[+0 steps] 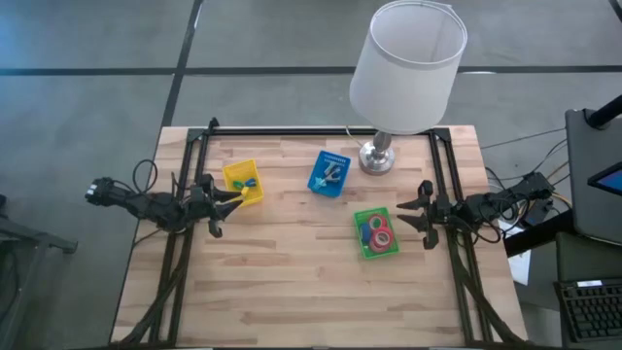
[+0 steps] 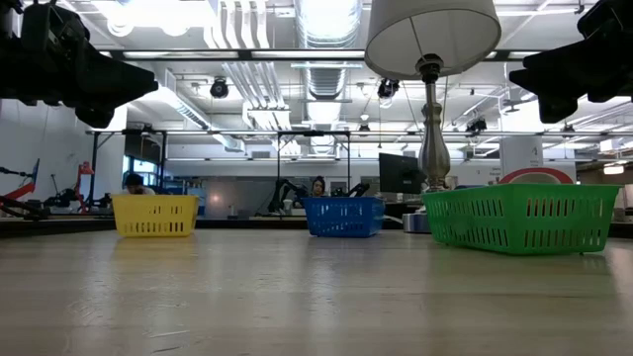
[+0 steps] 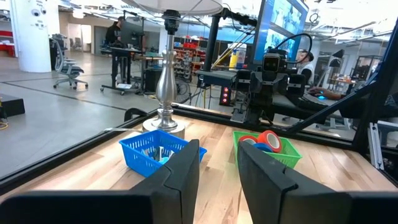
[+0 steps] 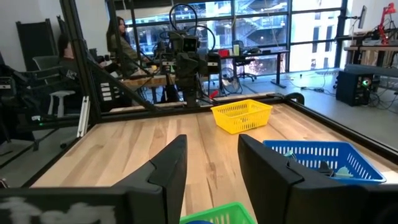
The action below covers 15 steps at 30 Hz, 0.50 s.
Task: Pick and place Stapler, Stapler remover, tape
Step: Return to Home Position
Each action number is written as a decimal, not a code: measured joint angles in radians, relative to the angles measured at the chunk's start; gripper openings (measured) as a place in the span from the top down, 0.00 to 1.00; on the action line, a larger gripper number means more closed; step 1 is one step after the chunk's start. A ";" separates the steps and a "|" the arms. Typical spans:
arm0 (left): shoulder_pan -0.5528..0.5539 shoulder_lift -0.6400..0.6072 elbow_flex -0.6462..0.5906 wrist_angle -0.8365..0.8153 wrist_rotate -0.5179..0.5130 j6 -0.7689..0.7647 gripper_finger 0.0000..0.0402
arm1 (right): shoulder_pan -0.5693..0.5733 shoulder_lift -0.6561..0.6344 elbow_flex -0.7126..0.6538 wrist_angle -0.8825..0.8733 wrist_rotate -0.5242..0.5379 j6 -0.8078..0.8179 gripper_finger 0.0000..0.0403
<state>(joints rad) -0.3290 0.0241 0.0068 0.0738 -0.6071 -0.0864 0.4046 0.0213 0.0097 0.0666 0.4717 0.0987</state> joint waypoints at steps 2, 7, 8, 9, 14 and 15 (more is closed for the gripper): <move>0.000 0.000 0.000 0.000 0.000 0.000 0.72 | 0.000 0.000 0.000 0.000 0.000 0.003 0.65; 0.000 0.000 0.000 0.000 0.000 0.000 0.72 | 0.000 0.000 0.000 0.000 0.000 -0.001 0.64; 0.000 0.000 0.000 0.000 0.000 0.000 0.72 | 0.000 0.000 0.000 0.000 0.000 0.003 0.64; 0.000 0.000 0.000 0.000 0.000 0.000 0.72 | 0.000 0.000 0.000 0.000 0.000 0.003 0.64; 0.000 0.000 0.000 0.000 0.000 0.000 0.72 | 0.000 0.000 0.000 0.000 0.000 0.000 0.66; 0.000 0.000 0.000 0.000 0.000 0.000 0.72 | 0.001 0.000 0.000 0.000 0.000 0.003 0.67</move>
<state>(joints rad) -0.3294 0.0239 0.0067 0.0739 -0.6071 -0.0864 0.4057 0.0212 0.0097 0.0666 0.4717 0.1017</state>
